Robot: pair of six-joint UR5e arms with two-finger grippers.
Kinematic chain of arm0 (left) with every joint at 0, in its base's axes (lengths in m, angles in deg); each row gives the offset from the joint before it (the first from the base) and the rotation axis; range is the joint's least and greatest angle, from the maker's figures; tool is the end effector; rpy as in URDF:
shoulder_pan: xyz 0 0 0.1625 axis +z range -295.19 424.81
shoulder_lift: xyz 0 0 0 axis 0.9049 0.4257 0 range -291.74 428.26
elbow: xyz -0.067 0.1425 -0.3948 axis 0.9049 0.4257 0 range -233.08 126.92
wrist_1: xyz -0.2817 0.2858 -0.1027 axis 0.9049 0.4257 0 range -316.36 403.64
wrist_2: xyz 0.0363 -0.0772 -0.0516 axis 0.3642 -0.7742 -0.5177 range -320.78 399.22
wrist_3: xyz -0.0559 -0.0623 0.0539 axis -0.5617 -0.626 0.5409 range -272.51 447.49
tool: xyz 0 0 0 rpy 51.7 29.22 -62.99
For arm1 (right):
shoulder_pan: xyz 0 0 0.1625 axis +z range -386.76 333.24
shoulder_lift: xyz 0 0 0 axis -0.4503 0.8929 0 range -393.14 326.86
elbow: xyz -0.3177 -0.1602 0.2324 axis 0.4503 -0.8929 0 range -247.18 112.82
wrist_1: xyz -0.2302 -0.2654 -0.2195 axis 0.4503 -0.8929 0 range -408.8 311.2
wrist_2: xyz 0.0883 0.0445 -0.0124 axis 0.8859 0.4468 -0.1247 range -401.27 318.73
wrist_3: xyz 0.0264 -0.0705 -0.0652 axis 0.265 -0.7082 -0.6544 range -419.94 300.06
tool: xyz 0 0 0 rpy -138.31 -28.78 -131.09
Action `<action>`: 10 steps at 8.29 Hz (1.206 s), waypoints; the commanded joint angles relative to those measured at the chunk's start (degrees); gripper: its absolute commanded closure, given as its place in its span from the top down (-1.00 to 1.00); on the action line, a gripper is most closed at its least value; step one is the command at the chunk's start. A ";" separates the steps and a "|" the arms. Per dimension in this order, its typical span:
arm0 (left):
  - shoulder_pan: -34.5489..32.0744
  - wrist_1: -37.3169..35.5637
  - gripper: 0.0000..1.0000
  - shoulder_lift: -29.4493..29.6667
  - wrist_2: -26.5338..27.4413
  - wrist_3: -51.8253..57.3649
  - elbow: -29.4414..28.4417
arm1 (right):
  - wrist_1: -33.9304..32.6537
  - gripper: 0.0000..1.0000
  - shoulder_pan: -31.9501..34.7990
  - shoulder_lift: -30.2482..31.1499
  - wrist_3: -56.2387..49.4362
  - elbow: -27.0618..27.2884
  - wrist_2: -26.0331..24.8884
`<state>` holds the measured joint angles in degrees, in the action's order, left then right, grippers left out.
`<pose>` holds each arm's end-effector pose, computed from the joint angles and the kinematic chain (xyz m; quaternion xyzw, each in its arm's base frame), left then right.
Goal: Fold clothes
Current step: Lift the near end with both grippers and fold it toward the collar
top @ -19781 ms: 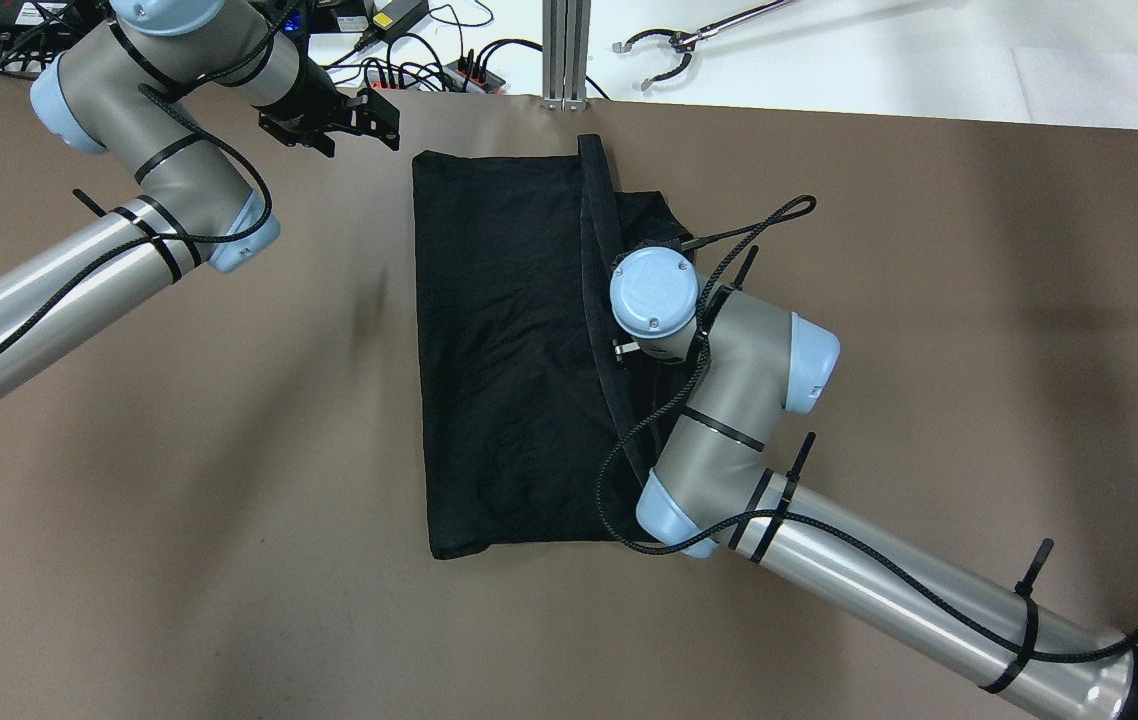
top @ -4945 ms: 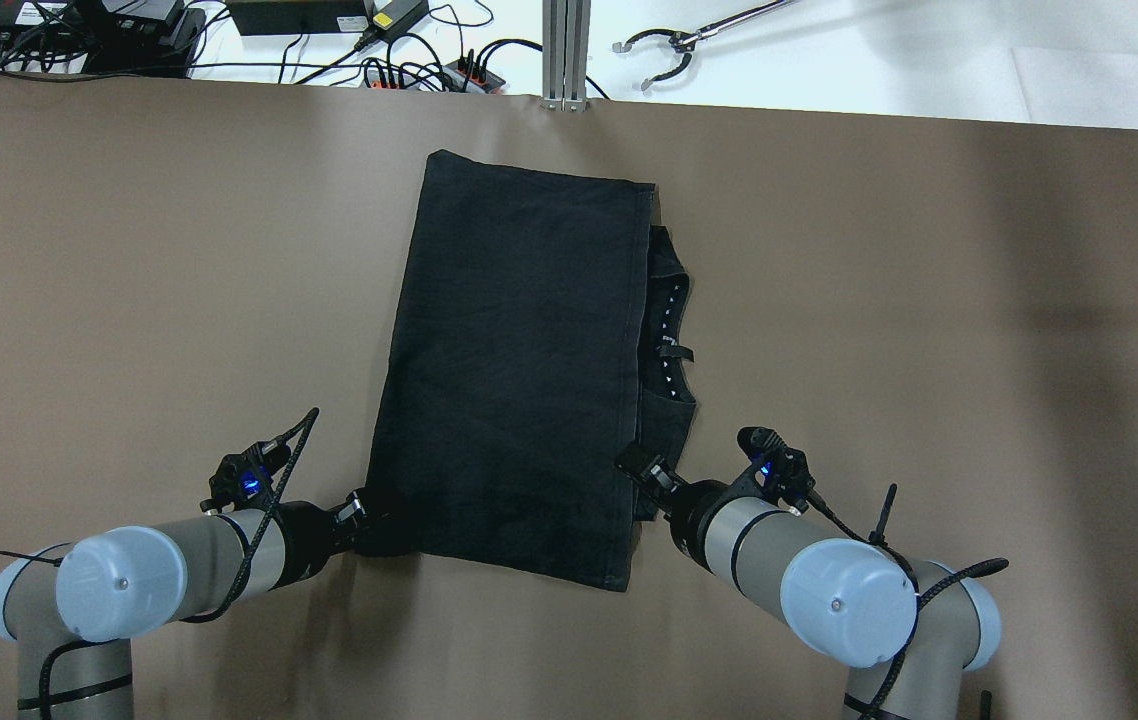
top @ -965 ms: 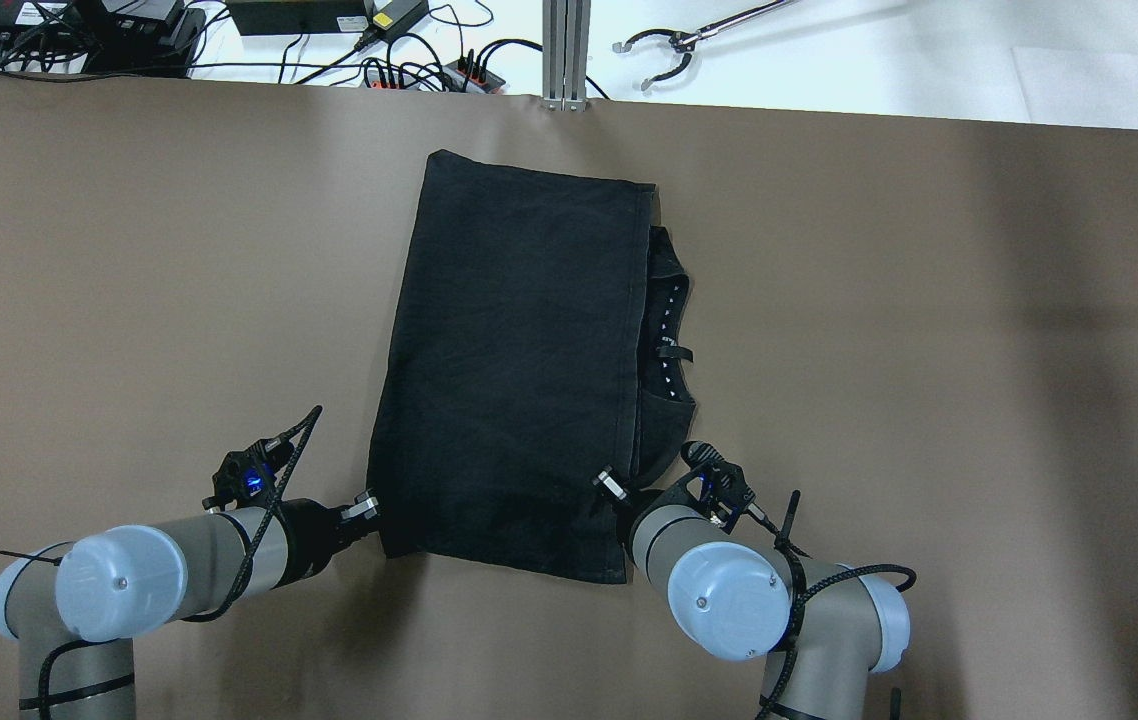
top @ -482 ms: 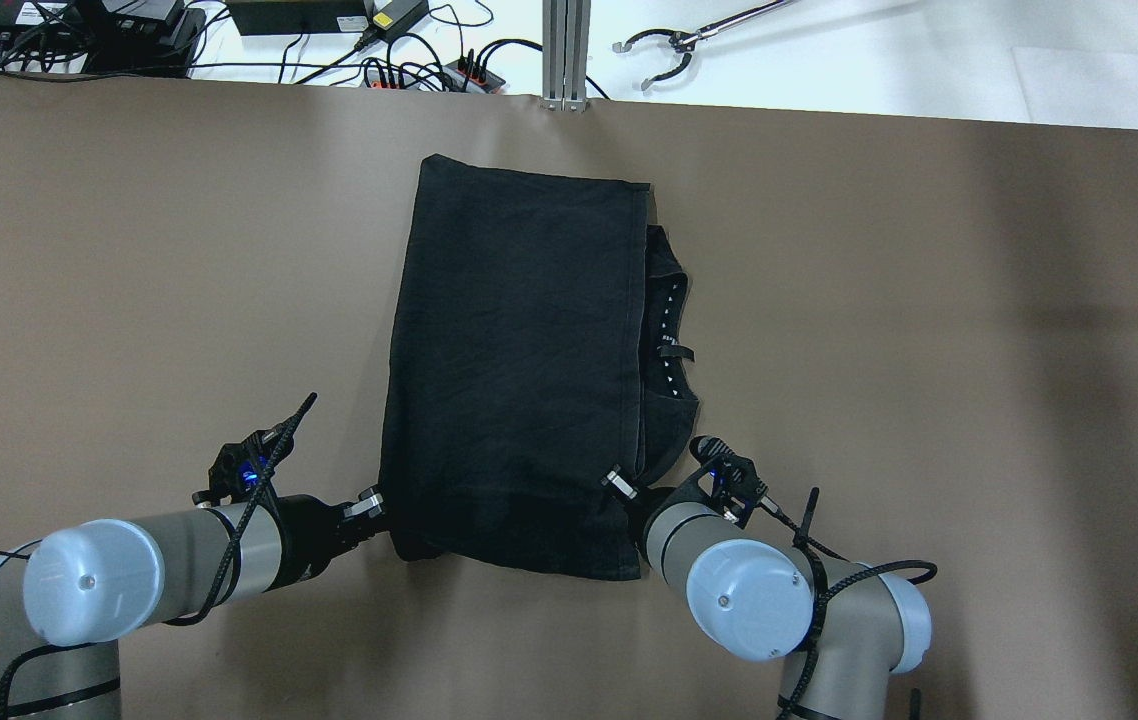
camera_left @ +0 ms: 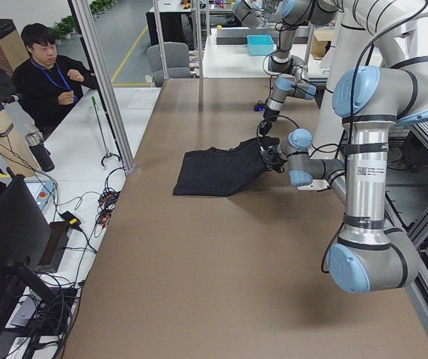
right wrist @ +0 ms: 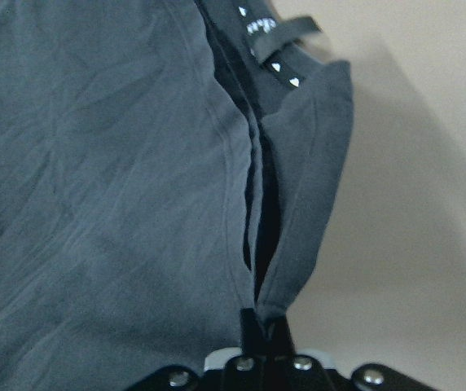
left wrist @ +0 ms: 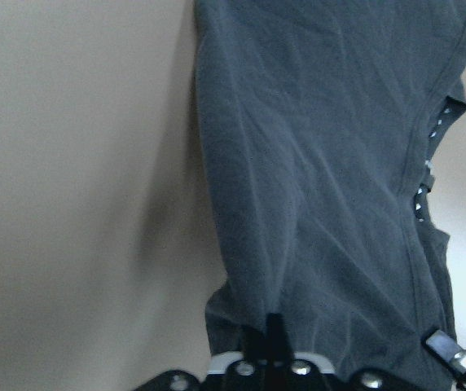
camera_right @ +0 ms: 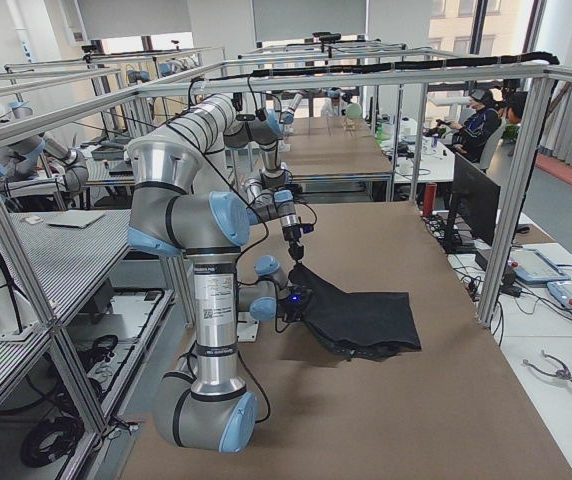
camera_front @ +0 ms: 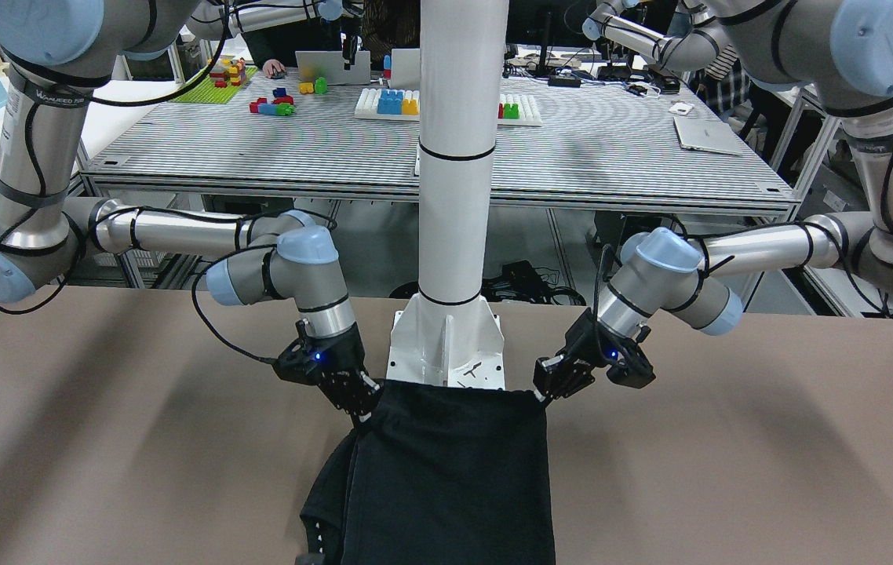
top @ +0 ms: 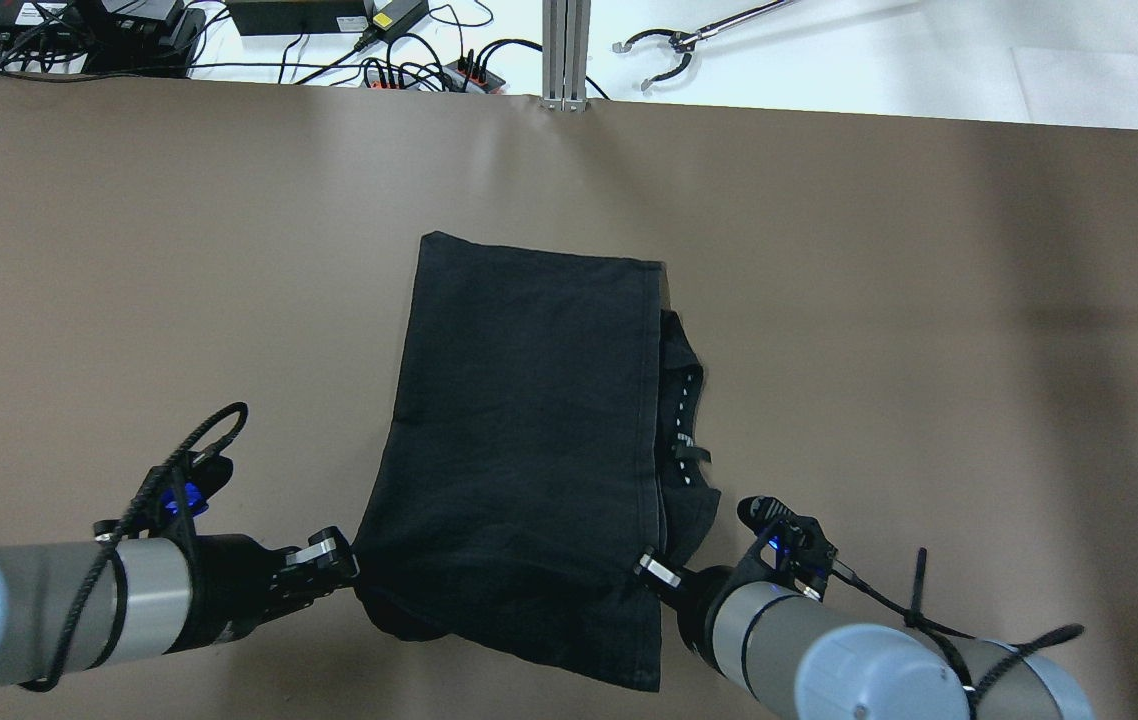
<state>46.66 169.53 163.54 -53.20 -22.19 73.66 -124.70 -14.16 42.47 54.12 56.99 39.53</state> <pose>0.3862 -0.2623 0.2466 -0.0248 0.6283 -0.2395 0.7398 -0.4537 -0.2543 0.2368 0.0164 -0.5226 0.3074 0.7951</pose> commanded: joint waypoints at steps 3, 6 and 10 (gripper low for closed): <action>-10.55 -9.47 -1.00 7.67 -4.07 5.85 0.29 | -9.00 -1.00 3.98 -3.42 -5.22 3.05 2.33; -17.34 -18.40 -1.00 17.73 -4.26 11.84 -6.83 | -9.09 -1.00 12.96 -9.24 -9.80 -2.96 4.54; -22.19 -18.40 -1.00 25.98 -4.26 17.03 -20.44 | -8.39 -1.00 18.16 -14.70 -16.75 -14.11 4.80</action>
<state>26.68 151.24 185.34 -57.42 -7.69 60.13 -133.41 1.87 29.60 40.68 47.63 44.14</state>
